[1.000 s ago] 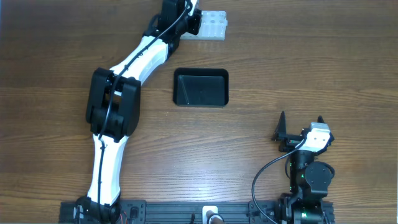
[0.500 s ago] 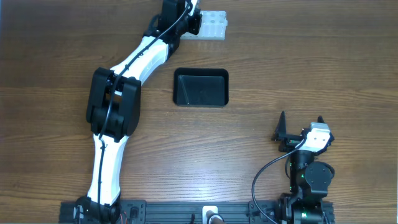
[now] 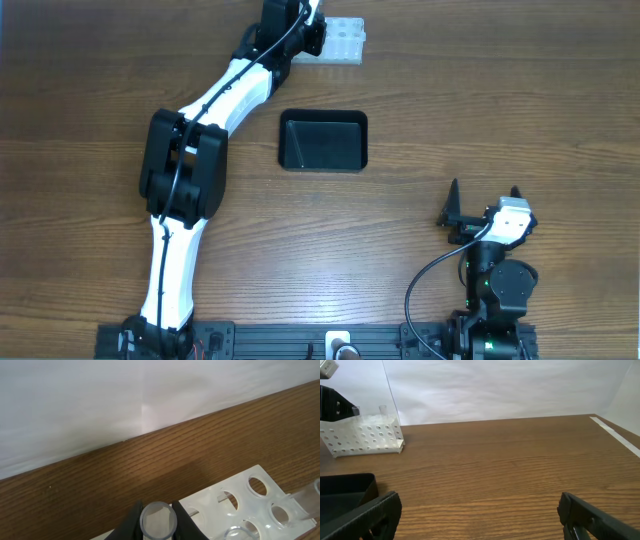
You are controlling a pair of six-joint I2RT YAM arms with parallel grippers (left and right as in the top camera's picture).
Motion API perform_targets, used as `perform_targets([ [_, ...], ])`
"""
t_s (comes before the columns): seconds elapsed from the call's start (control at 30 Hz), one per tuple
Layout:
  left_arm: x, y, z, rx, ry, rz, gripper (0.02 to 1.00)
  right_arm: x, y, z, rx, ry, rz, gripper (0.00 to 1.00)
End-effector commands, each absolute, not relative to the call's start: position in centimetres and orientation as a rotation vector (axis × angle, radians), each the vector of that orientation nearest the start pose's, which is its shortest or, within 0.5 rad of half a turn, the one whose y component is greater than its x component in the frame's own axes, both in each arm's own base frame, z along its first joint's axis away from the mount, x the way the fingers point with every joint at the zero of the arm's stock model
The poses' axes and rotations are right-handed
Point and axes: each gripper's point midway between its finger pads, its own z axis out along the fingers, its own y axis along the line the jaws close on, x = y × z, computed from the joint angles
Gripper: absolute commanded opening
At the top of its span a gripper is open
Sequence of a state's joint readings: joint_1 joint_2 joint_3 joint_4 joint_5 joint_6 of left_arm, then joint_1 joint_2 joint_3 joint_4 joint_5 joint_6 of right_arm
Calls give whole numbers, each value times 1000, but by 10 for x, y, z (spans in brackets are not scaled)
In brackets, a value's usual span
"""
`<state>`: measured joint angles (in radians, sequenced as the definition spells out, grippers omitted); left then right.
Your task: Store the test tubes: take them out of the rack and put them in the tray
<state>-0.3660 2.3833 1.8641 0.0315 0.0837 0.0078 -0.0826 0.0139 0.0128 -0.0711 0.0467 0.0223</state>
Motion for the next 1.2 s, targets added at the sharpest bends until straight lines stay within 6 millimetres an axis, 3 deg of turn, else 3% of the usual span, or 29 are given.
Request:
perform_targets([
  [0.03,621,-256,134,448,1980,-322,148,245,-29,157,122,1638,-87,993],
  [0.1,620,-255,159,440,1943,-324,148,245,-29,157,122,1638,-87,991],
  [0.13,617,-254,188,437,1896,-326,143,245,-29,157,122,1638,-87,991],
  [0.4,589,-239,324,390,1696,-319,141,245,-29,157,122,1638,-87,993],
  [0.5,568,-233,358,383,1680,-328,139,245,-29,157,122,1638,-87,991],
  [0.57,555,-230,365,373,1718,-343,134,245,-29,157,122,1638,-87,991],
  [0.63,540,-225,357,322,1818,-367,110,245,-29,157,122,1638,-87,993],
  [0.7,527,-216,333,233,1960,-358,69,245,-29,157,122,1638,-87,993],
  [0.73,512,-207,298,110,2127,-310,56,245,-29,157,122,1638,-86,993],
  [0.9,465,-196,214,-166,2456,-116,47,245,-29,157,122,1638,-87,991],
  [1.03,444,-208,175,-219,2571,-43,51,245,-29,157,122,1638,-87,993],
  [1.2,440,-226,149,-210,2615,-28,56,245,-29,157,122,1638,-87,993],
])
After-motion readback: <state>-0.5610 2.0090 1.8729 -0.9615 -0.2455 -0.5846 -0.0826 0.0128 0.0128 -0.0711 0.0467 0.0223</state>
